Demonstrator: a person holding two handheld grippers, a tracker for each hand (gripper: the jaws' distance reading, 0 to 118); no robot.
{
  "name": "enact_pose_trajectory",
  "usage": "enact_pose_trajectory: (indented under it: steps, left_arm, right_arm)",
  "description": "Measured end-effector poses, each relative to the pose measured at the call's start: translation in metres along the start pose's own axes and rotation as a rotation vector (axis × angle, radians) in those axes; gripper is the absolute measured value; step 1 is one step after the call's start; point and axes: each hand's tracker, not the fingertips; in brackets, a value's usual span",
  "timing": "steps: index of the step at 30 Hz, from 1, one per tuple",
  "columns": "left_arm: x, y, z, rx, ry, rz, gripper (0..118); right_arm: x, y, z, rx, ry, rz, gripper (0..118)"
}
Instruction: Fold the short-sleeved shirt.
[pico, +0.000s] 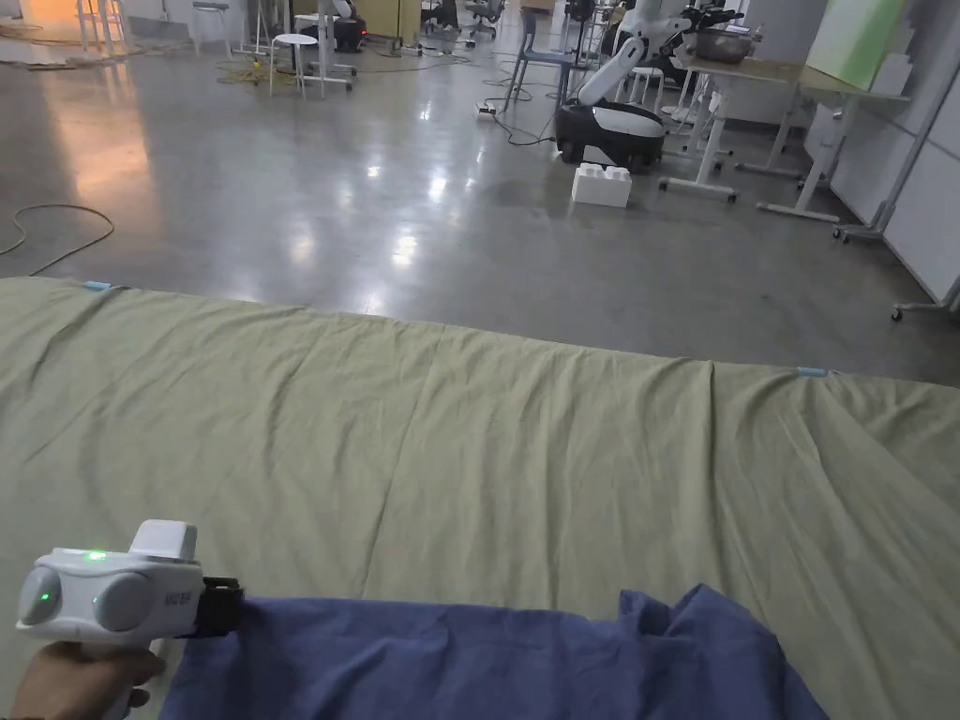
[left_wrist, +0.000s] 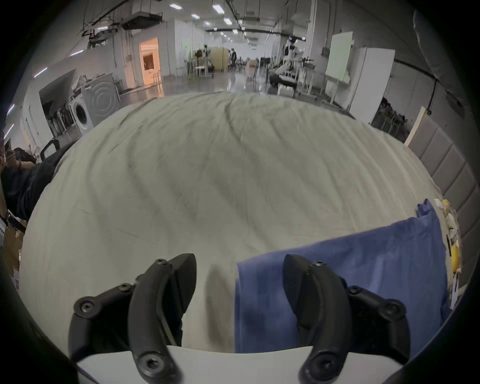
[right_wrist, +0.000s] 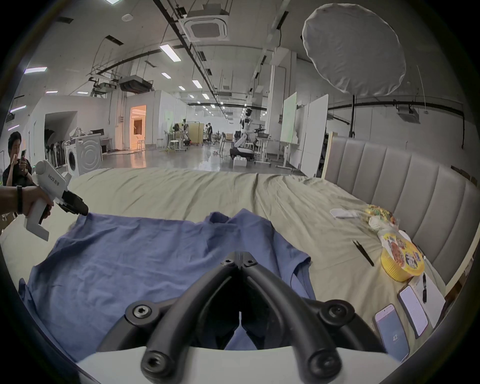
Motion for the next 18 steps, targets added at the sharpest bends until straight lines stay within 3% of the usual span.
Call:
enact_pose_trajectory:
  steps: [4, 7, 13, 18]
  left_arm:
    - [0.008, -0.001, -0.023, -0.088, 0.045, -0.051, 73]
    - [0.015, -0.006, -0.019, -0.042, 0.076, -0.045, 70]
    - [0.026, -0.015, -0.016, -0.014, 0.024, -0.089, 9]
    - [0.022, -0.012, -0.007, 0.009, 0.012, -0.104, 5]
  right_arm:
    - [0.003, -0.006, -0.006, -0.011, -0.018, 0.032, 0]
    - [0.005, -0.008, -0.01, -0.03, -0.018, 0.023, 0]
    - [0.007, -0.009, -0.024, -0.061, -0.007, -0.018, 0]
    - [0.02, 0.004, -0.052, -0.109, 0.007, -0.038, 0]
